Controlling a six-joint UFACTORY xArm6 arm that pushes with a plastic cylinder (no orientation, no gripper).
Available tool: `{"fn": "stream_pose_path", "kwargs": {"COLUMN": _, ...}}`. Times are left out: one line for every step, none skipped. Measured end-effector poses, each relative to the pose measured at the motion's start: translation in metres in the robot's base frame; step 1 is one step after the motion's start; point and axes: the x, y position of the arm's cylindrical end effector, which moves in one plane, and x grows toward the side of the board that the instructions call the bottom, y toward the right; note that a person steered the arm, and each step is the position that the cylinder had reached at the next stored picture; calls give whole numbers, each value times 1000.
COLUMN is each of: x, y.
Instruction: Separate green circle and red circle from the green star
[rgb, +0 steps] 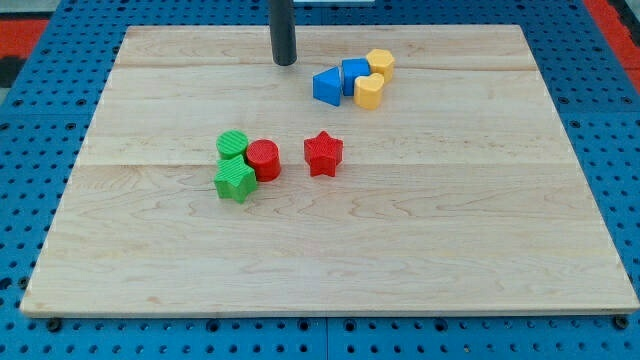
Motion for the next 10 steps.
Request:
{"fn": "stream_pose_path", "kwargs": {"x": 0, "y": -10}}
{"fn": "stream_pose_path", "kwargs": {"x": 0, "y": -10}}
{"fn": "stream_pose_path", "kwargs": {"x": 0, "y": -10}}
{"fn": "stream_pose_path", "kwargs": {"x": 0, "y": -11}}
{"fn": "stream_pose_path", "kwargs": {"x": 0, "y": -11}}
{"fn": "stream_pose_path", "kwargs": {"x": 0, "y": -14}}
{"fn": "stream_pose_path", "kwargs": {"x": 0, "y": -14}}
{"fn": "stream_pose_path", "kwargs": {"x": 0, "y": -12}}
{"fn": "stream_pose_path", "kwargs": {"x": 0, "y": -15}}
{"fn": "stream_pose_path", "kwargs": {"x": 13, "y": -20}}
